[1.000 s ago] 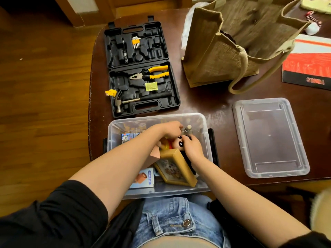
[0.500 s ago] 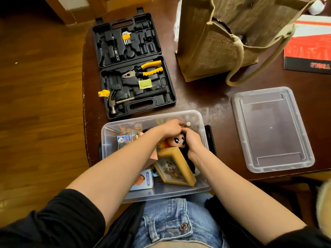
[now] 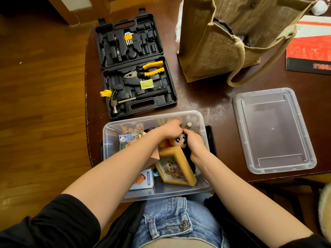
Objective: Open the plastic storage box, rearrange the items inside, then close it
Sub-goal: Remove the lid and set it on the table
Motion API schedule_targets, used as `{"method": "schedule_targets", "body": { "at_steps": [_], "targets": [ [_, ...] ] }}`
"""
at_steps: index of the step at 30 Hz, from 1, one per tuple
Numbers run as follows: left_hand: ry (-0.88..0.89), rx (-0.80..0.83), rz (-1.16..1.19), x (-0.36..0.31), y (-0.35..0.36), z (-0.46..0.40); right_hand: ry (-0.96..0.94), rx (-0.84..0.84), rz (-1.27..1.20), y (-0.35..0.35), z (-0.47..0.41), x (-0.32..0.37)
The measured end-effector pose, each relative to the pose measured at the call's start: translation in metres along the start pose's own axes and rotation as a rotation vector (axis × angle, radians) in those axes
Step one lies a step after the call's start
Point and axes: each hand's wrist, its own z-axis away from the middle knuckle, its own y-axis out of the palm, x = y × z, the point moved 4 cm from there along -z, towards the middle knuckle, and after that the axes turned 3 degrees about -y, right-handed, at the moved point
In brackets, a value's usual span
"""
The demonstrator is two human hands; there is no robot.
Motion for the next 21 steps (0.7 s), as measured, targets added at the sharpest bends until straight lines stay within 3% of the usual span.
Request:
{"method": "schedule_targets", "body": {
  "at_steps": [6, 9, 14, 18, 21],
  "targets": [
    [0.165, -0.155, -0.308, 0.010, -0.025, 0.036, -0.282, 0.131, 0.441, -0.013, 0.020, 0.000],
    [0.251, -0.290, -0.285, 0.022, -0.038, 0.061, -0.440, 0.155, 0.570, -0.011, 0.029, 0.006],
    [0.285, -0.445, -0.148, 0.062, -0.047, 0.095, -0.531, 0.160, 0.830, -0.005, 0.032, 0.014],
    [0.153, -0.381, 0.025, 0.099, -0.040, 0.106, -0.533, 0.208, 0.973, -0.002, 0.030, 0.020],
    [0.105, -0.312, -0.029, 0.115, -0.030, 0.110, -0.520, 0.194, 1.123, -0.002, 0.027, 0.025]
  ]
}}
